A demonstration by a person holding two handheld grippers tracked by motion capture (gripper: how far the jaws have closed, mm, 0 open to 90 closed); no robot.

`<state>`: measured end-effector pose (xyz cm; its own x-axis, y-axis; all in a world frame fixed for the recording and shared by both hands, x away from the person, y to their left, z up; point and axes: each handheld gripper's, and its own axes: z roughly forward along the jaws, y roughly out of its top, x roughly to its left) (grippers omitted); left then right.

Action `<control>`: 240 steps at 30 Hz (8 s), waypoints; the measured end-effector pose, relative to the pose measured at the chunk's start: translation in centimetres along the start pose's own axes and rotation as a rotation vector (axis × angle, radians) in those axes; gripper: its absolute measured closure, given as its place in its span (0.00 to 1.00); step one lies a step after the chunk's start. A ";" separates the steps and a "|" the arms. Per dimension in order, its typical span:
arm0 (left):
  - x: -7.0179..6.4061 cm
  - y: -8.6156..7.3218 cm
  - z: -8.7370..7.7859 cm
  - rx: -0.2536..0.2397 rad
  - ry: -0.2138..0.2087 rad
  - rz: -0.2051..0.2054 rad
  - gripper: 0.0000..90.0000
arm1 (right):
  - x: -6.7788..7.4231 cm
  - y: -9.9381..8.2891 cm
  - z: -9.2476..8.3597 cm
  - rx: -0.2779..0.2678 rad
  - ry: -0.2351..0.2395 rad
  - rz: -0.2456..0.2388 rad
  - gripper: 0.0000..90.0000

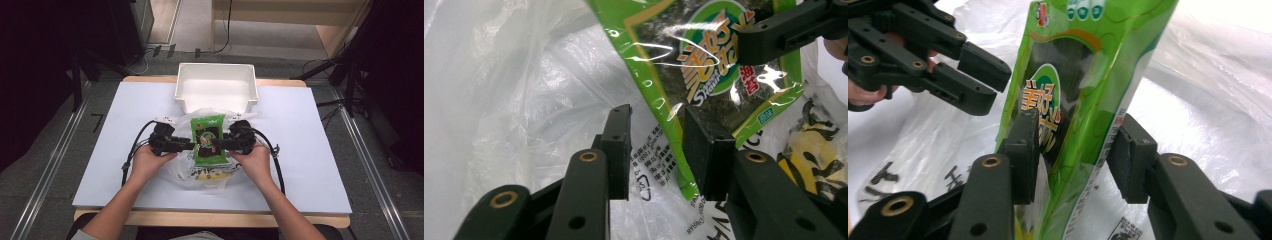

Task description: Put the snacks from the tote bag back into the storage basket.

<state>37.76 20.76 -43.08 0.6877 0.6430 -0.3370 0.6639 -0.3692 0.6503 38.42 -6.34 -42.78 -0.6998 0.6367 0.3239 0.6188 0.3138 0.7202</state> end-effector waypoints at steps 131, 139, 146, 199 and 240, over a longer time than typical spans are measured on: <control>0.0 -0.4 0.5 0.029 -0.046 0.035 0.47 | -5.2 14.1 -4.1 -0.191 -0.196 -0.001 0.82; 0.1 -0.4 0.3 0.025 -0.054 0.030 0.47 | -6.0 15.6 -3.2 -0.185 -0.206 0.014 0.82; 0.2 -0.4 0.2 0.018 -0.061 0.027 0.47 | -6.8 17.4 -2.4 -0.187 -0.227 0.026 0.82; 0.7 -0.4 0.6 0.017 -0.095 0.017 0.47 | -13.0 17.6 7.5 -0.153 -0.388 0.119 0.82; 0.7 -0.4 1.0 0.039 -0.087 0.018 0.47 | -15.6 16.7 10.4 -0.048 -0.418 0.139 0.69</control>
<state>38.22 20.71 -44.26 0.7213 0.5761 -0.3845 0.6612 -0.4073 0.6300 63.37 -3.67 -42.15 -0.4002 0.9040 0.1506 0.6725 0.1780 0.7183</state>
